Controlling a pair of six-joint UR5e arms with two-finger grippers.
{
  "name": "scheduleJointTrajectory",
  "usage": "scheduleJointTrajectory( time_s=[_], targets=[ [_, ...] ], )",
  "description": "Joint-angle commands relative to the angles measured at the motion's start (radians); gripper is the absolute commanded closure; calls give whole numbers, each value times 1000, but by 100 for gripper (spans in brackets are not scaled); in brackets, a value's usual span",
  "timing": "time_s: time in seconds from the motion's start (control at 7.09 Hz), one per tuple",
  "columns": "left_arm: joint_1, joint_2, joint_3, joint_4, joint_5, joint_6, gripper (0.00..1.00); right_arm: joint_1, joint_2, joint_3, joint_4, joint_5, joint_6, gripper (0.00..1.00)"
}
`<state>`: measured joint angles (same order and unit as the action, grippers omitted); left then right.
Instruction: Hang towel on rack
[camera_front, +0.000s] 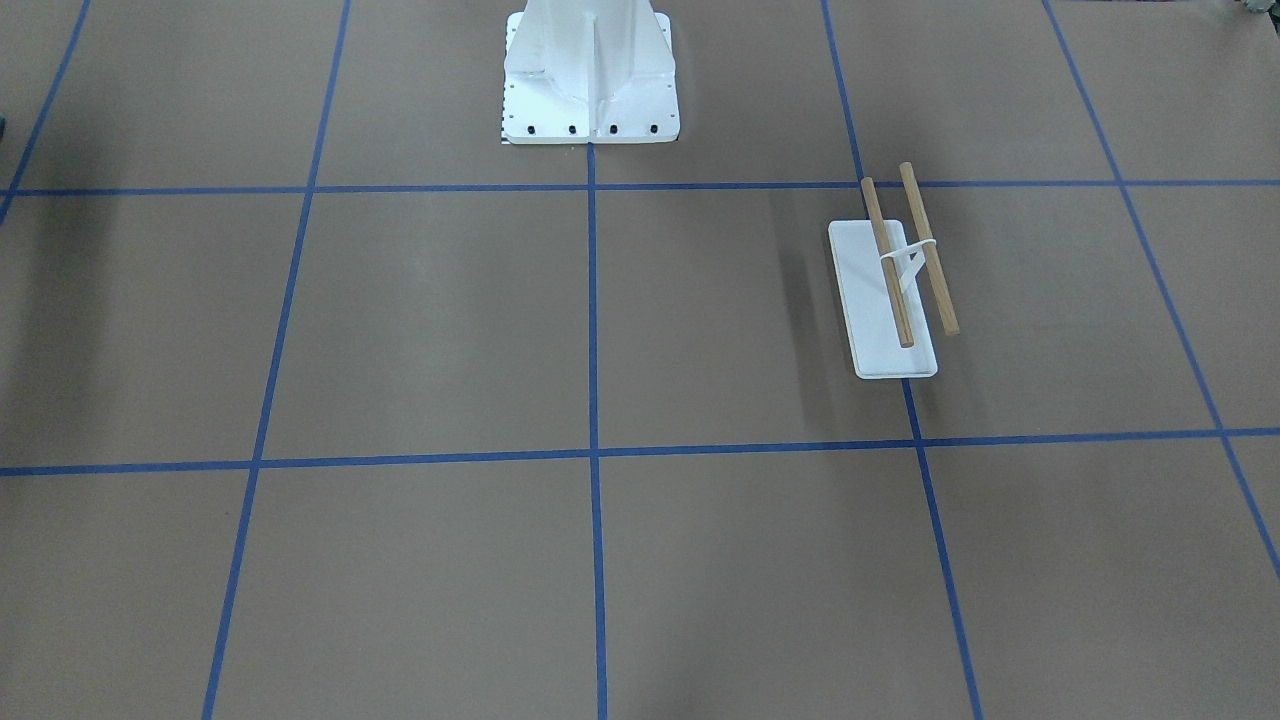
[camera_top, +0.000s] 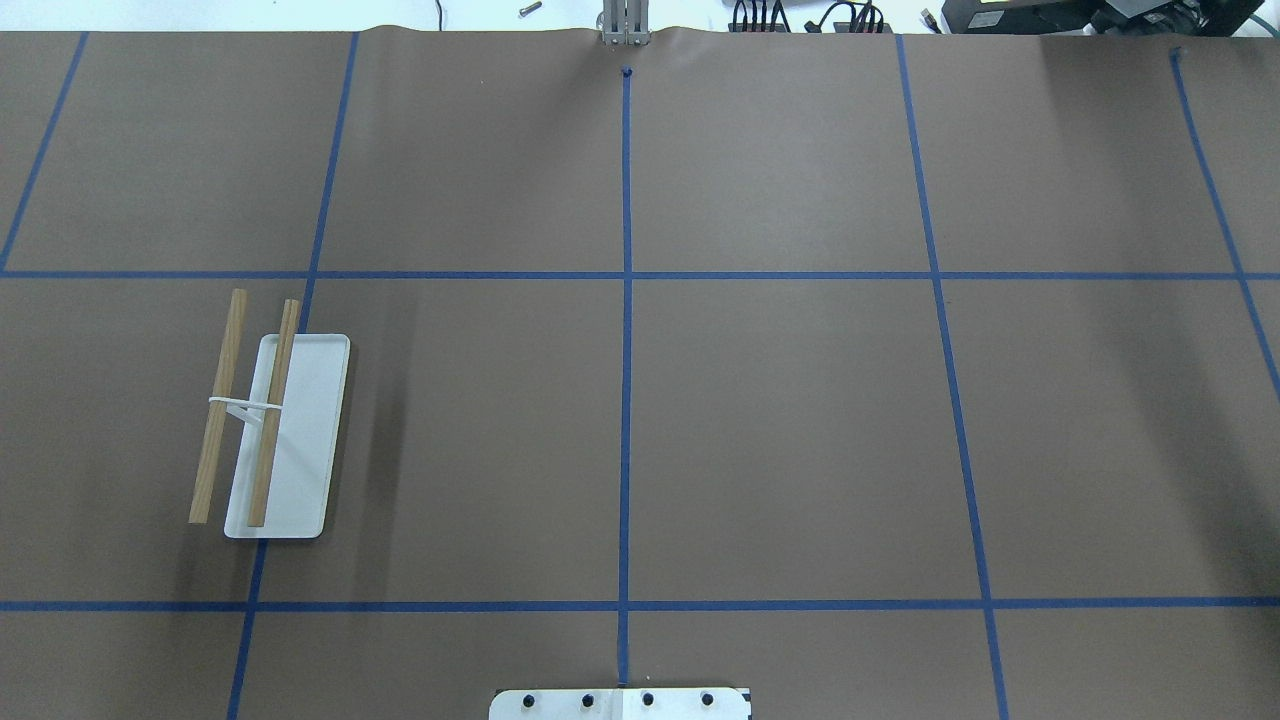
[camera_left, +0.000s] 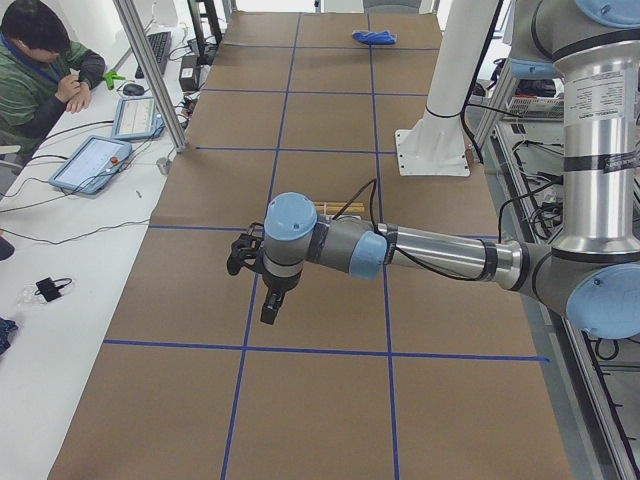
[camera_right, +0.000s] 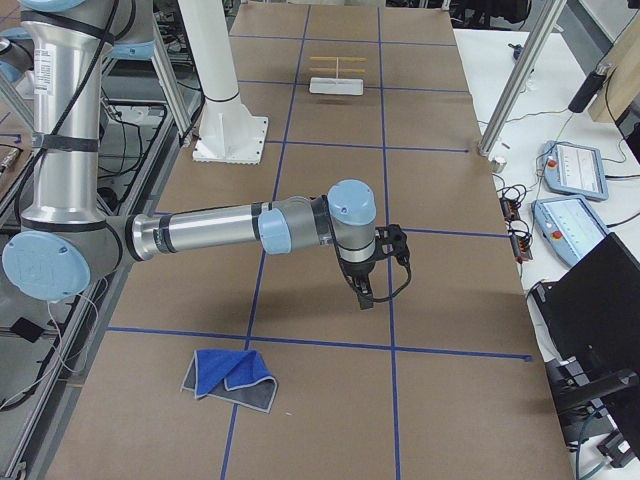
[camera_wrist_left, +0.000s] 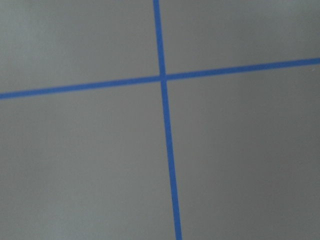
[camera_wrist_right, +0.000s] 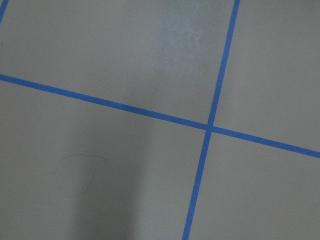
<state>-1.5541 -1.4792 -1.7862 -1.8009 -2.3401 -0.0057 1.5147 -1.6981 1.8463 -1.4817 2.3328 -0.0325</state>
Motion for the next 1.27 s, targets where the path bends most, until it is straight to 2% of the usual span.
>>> scheduleJointTrajectory(
  time_s=[0.0, 0.14, 0.28, 0.42, 0.71, 0.85, 0.99, 1.13],
  targets=[
    [-1, -13, 33, -110, -8, -16, 2, -1, -110, 4, 90, 31, -50, 0],
    [0, -12, 45, -162, -5, -20, 2, -7, -162, -10, 113, -13, -55, 0],
    [0, -9, 44, -178, -5, -23, 2, -60, -216, -7, 145, -89, -56, 0],
    [2, -12, 44, -179, -5, -23, 2, -92, -269, -10, 199, -121, -53, 0],
    [2, -12, 42, -186, -5, -20, 2, -106, -356, -30, 256, -124, -63, 0],
    [2, -10, 44, -201, -4, -19, 2, -111, -365, -109, 349, -118, -60, 0],
    [2, -10, 42, -201, -4, -19, 2, -111, -362, -248, 524, -86, -46, 0],
    [2, -10, 39, -202, -4, -20, 2, -113, -359, -333, 622, -67, -17, 0]
  ],
)
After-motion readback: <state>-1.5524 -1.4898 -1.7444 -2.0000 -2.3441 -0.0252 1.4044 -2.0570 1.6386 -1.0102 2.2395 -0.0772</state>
